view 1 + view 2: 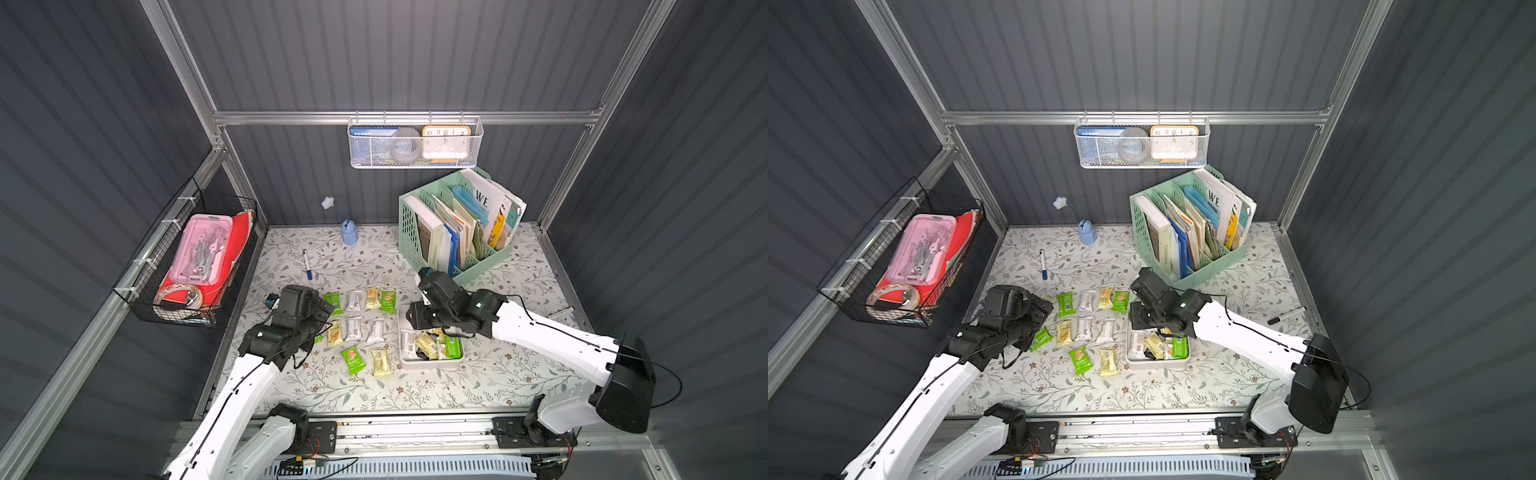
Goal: Take the cookies out of the storage box
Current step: Pick up the cookie from the storage box.
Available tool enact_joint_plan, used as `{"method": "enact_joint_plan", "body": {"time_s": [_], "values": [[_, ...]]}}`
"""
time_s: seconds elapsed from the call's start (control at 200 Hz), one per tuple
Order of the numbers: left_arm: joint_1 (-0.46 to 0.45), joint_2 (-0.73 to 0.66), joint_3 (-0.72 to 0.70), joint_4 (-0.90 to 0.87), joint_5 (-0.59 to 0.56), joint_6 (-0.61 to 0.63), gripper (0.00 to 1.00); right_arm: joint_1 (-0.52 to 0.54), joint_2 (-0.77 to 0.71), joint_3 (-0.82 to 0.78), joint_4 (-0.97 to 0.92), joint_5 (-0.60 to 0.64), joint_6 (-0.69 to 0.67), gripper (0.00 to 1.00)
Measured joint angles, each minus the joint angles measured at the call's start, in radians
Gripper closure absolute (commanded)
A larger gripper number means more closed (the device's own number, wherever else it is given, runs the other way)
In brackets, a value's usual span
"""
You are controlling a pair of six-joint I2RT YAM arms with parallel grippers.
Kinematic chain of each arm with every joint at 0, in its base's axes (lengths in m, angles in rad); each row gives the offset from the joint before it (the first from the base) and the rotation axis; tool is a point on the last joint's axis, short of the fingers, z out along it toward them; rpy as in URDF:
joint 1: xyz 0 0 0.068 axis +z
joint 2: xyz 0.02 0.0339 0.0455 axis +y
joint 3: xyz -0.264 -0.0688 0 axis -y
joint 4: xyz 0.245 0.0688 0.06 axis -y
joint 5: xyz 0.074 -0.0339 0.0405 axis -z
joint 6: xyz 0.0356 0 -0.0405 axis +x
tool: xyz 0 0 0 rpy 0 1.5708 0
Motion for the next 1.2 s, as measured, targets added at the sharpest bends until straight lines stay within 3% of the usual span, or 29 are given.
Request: {"method": "enact_joint_plan", "body": {"time_s": [0.105, 0.215, 0.665, 1.196], "values": [[-0.077, 0.044, 0.0, 0.049, -0.002, -0.039, 0.11, 0.002, 0.031, 0.002, -0.083, 0.0, -0.071, 0.41], [-0.096, 0.086, 0.0, 0.099, -0.004, -0.077, 0.08, 0.002, 0.09, 0.001, -0.151, 0.004, -0.134, 0.38], [-0.097, 0.063, -0.03, 0.167, -0.078, -0.172, 0.07, -0.013, 0.235, 0.002, -0.217, 0.031, -0.296, 0.35], [-0.097, -0.005, -0.066, 0.167, -0.116, -0.219, 0.08, -0.013, 0.376, 0.057, -0.22, 0.026, -0.334, 0.42]]}}
